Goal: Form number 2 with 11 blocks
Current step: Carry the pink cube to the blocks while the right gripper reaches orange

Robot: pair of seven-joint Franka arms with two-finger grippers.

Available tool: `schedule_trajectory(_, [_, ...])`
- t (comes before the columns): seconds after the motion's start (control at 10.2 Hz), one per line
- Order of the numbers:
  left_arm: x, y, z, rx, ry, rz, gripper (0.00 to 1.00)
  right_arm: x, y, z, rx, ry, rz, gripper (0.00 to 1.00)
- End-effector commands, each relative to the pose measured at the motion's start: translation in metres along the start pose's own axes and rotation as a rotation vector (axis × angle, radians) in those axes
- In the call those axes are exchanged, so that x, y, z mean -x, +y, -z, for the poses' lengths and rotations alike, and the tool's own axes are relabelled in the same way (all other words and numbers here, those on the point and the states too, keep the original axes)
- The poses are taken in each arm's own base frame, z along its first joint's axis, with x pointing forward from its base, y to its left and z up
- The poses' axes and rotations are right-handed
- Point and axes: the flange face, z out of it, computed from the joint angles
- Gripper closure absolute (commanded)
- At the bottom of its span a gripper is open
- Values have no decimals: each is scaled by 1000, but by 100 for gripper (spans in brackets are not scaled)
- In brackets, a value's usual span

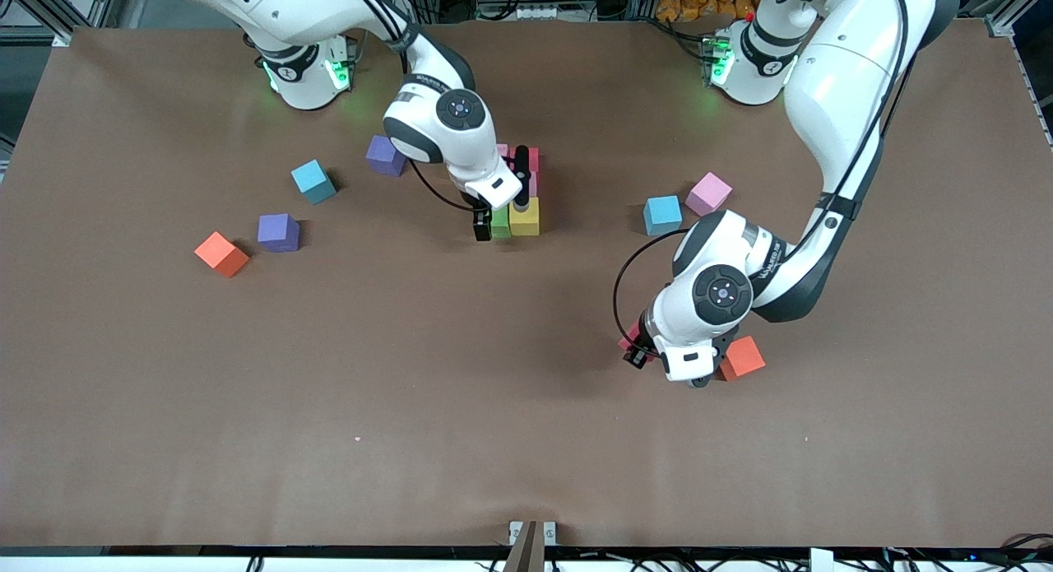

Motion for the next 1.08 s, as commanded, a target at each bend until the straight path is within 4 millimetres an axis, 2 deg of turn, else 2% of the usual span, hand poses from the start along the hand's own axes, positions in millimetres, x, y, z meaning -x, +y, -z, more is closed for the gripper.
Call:
schedule_trajectory(0.0, [8, -6, 10, -12, -9, 55, 86, 8, 0, 23, 19, -22, -17, 0])
schedule_trajectory(0.2, [25, -9, 15, -49, -12, 115, 86, 40, 22, 44, 20, -79, -75, 0])
schedule_trajectory(0.29, [38, -10, 14, -64, -13, 167, 86, 66, 44, 54, 33, -107, -121, 0])
schedule_trajectory(0.39, [58, -9, 11, -71, -8, 211, 86, 92, 65, 62, 41, -118, -93, 0])
schedule_trajectory(0.59, [108, -7, 5, -77, 7, 267, 86, 163, 117, 72, 15, -146, -51, 0])
schedule_trajectory(0.68, [137, -8, 0, -76, 34, 297, 86, 192, 139, 85, 23, -146, -71, 0])
schedule_trajectory(0.88, [192, -12, -6, -70, 64, 371, 82, 235, 157, 110, -8, -196, -185, 0])
schedule_trajectory(0.98, [223, -17, -11, -73, 70, 398, 82, 255, 162, 112, -18, -216, -221, 0])
